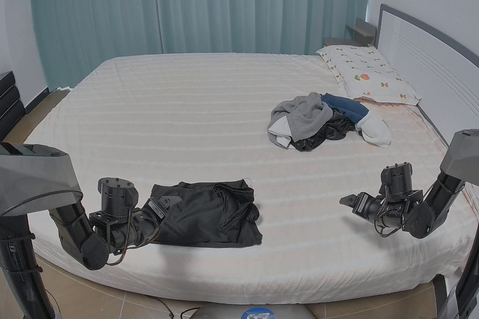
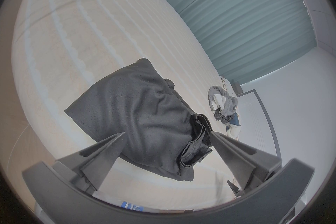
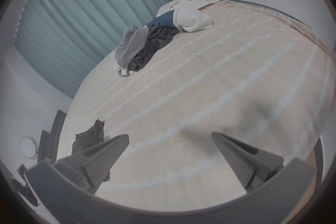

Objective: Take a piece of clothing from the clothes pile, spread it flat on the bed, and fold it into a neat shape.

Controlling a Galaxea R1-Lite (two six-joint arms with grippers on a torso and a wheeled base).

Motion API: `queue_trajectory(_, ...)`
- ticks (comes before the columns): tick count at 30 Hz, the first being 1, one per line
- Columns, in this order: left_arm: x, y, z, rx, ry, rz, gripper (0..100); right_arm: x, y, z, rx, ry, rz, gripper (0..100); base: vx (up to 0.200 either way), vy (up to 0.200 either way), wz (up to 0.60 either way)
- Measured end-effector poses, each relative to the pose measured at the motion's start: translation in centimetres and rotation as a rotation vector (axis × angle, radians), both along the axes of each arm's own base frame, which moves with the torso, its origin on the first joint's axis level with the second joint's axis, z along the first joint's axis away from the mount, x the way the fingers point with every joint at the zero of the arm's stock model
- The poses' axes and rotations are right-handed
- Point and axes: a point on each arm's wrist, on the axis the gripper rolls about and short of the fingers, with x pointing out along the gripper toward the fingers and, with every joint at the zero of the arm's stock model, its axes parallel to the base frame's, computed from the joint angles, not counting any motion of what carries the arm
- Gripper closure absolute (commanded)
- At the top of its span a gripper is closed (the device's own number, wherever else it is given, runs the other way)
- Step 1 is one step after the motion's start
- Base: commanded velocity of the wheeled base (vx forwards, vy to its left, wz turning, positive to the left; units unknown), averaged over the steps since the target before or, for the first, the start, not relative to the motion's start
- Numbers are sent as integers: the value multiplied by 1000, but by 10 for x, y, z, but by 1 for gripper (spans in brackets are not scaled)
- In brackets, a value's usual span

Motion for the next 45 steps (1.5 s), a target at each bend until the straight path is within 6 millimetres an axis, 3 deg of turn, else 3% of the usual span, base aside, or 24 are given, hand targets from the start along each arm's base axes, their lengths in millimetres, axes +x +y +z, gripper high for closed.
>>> queue_trajectory(18,19,38,-4,-68,9,70,0,-9,30,1,-17,-2,103,0,0,200,0)
queue_trajectory(32,23,40,-13,-73,31,75,0,-18,53,2,-90,-29,164,0,0,200,0)
queue_trajectory(45,27,40,-15,-64,29,88,0,-23,62,2,-129,-33,161,0,0,0,0)
